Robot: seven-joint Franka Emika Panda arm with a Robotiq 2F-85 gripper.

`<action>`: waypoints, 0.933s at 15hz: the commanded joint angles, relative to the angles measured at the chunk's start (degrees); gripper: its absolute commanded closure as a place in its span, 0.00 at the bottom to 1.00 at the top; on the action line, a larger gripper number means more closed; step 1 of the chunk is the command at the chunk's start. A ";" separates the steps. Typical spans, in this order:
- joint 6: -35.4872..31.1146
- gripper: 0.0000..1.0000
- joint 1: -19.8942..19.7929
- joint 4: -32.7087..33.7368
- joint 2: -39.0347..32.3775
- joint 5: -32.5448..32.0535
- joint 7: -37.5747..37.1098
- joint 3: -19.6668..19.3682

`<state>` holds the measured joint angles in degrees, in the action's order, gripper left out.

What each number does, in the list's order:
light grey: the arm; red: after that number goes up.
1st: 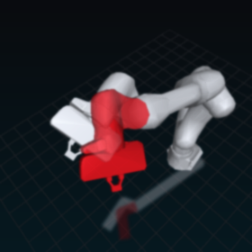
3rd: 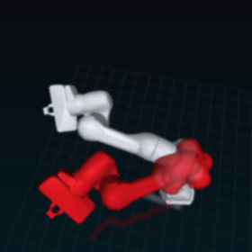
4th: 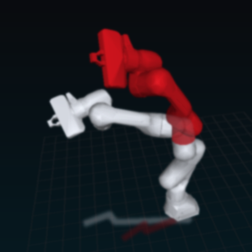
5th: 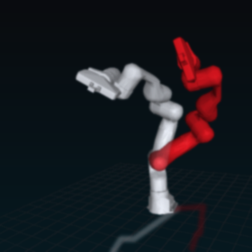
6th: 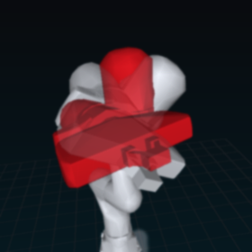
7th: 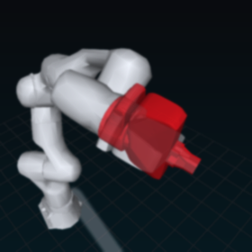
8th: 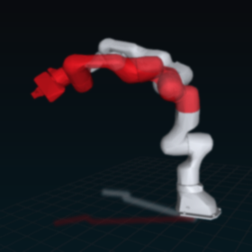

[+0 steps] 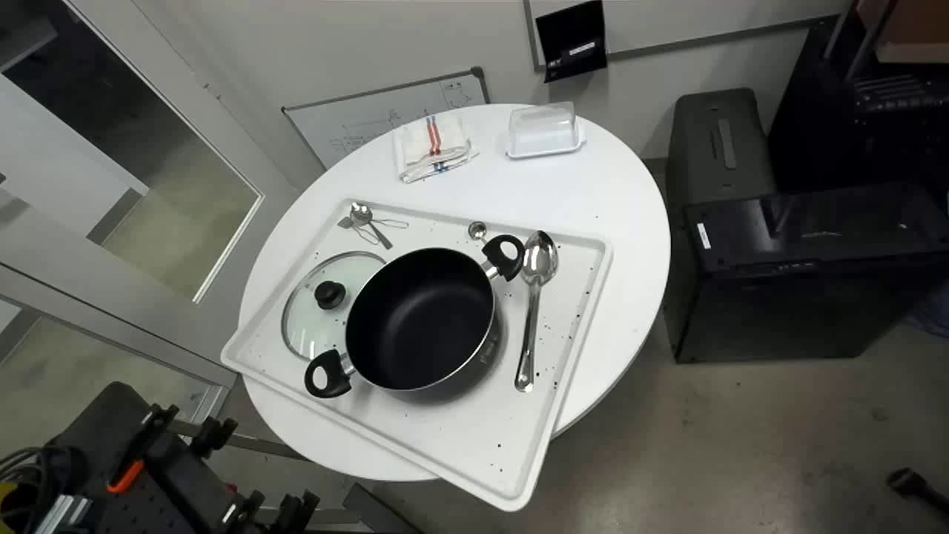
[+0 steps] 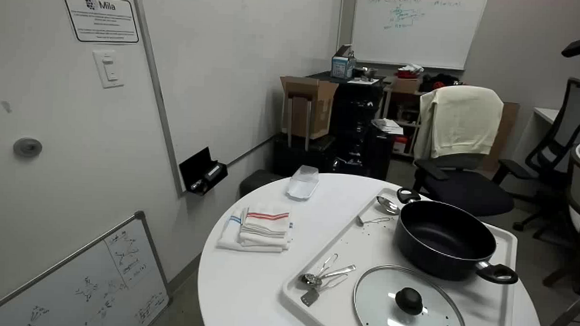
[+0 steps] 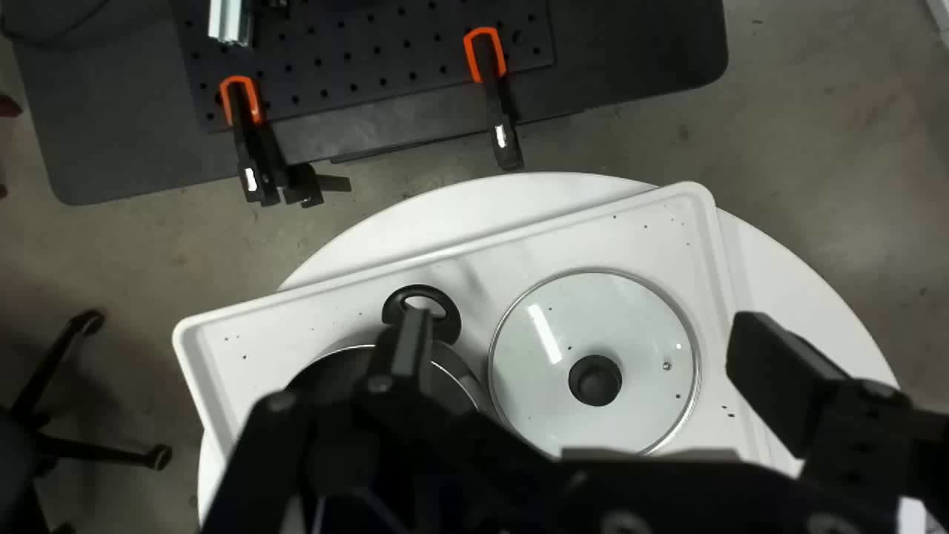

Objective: Cover the pot using the lid

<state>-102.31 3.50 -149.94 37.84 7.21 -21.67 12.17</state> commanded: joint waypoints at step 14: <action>-0.40 0.00 0.13 0.16 -0.74 -0.17 0.49 -0.25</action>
<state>-102.31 3.50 -149.94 37.83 7.21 -21.67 12.17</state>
